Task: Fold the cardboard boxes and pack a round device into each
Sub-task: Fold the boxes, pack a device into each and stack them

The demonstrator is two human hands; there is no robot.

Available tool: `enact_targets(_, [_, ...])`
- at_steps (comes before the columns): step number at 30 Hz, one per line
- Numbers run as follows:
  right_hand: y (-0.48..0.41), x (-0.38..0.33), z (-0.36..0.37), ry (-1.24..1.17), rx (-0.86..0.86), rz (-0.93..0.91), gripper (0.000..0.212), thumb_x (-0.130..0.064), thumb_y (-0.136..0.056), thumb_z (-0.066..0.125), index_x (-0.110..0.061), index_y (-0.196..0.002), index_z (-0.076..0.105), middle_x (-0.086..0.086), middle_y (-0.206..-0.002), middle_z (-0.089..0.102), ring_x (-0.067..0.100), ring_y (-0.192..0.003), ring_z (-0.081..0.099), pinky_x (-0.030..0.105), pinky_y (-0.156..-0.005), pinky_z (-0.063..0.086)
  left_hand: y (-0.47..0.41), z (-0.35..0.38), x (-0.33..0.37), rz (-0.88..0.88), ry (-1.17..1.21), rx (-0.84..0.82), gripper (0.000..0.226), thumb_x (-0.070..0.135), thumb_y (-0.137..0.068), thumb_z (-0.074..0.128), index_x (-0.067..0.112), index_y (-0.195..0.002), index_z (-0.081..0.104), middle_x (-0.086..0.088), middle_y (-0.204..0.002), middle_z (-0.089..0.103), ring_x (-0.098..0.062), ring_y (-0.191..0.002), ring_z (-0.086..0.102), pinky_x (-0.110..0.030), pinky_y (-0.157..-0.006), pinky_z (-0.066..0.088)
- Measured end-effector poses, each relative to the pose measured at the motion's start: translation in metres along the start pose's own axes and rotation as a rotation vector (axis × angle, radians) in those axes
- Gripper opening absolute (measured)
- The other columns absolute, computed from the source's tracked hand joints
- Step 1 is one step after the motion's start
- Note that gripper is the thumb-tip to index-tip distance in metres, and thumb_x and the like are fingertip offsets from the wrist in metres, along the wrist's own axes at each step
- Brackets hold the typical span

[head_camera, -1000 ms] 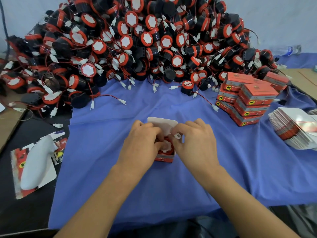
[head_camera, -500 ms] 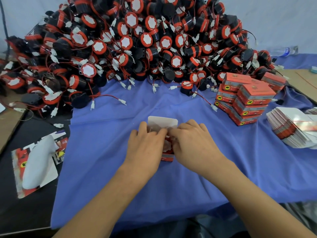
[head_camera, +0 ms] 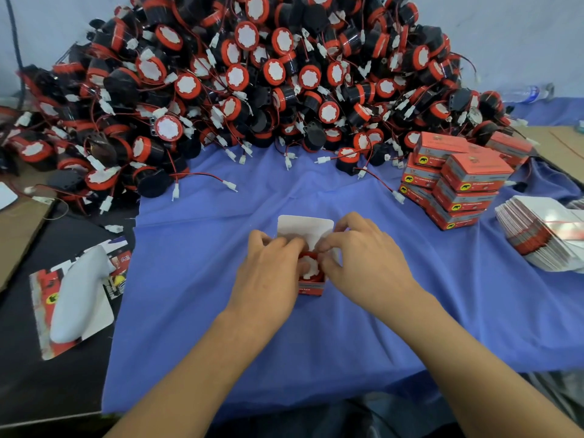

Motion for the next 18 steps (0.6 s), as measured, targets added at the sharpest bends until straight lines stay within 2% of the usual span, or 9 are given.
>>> enact_targets(6, [-0.001, 0.001, -0.005, -0.027, -0.090, 0.030, 0.024, -0.035, -0.094, 0.053, -0.042, -0.109, 0.070, -0.012, -0.114, 0.061, 0.017, -0.105, 0.059, 0.030, -0.068, 0.038, -0.003, 0.004, 0.001, -0.024, 0.008, -0.001, 0.018, 0.019, -0.102, 0.051, 0.031, -0.107, 0.063, 0.017, -0.107, 0.063, -0.020, -0.103, 0.032, -0.040, -0.072, 0.054])
enact_targets(9, [-0.002, -0.001, -0.006, -0.071, -0.112, 0.081, 0.025, -0.028, -0.093, 0.054, -0.040, -0.104, 0.073, -0.009, -0.097, 0.069, 0.022, -0.094, 0.062, 0.031, -0.064, 0.041, -0.005, 0.003, -0.001, -0.020, 0.009, -0.045, 0.021, 0.021, -0.102, 0.050, 0.035, -0.112, 0.063, 0.018, -0.110, 0.062, -0.020, -0.104, 0.030, -0.039, -0.073, 0.053])
enact_targets(11, [-0.004, -0.003, -0.005, -0.085, -0.114, 0.109, 0.025, -0.024, -0.093, 0.054, -0.035, -0.100, 0.075, -0.004, -0.089, 0.069, 0.026, -0.089, 0.063, 0.032, -0.062, 0.043, -0.004, 0.002, -0.001, -0.033, 0.051, -0.047, 0.017, 0.032, -0.101, 0.052, 0.036, -0.111, 0.065, 0.019, -0.106, 0.062, -0.020, -0.106, 0.031, -0.037, -0.070, 0.051])
enact_targets(14, [-0.006, -0.004, 0.001, -0.114, -0.091, 0.148, 0.025, -0.022, -0.094, 0.054, -0.032, -0.099, 0.076, 0.000, -0.085, 0.069, 0.028, -0.084, 0.063, 0.032, -0.061, 0.046, -0.003, 0.001, 0.001, -0.071, 0.103, -0.030, 0.021, 0.046, -0.093, 0.055, 0.036, -0.107, 0.068, 0.018, -0.094, 0.061, -0.019, -0.103, 0.031, -0.034, -0.068, 0.049])
enact_targets(18, [0.000, -0.006, 0.009, -0.145, 0.019, 0.173, 0.014, -0.027, -0.097, 0.053, -0.031, -0.101, 0.065, -0.004, -0.086, 0.069, 0.026, -0.084, 0.061, 0.035, -0.065, 0.049, -0.005, 0.000, 0.004, -0.125, 0.136, 0.010, 0.017, 0.038, -0.091, 0.058, 0.029, -0.102, 0.067, 0.016, -0.093, 0.061, -0.021, -0.102, 0.036, -0.044, -0.073, 0.054])
Point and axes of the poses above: each hand's wrist, its own y-axis away from the middle knuckle, its own z-axis out of the palm, x = y × z, the point moved 1 cm from there along -y, towards the middle knuckle
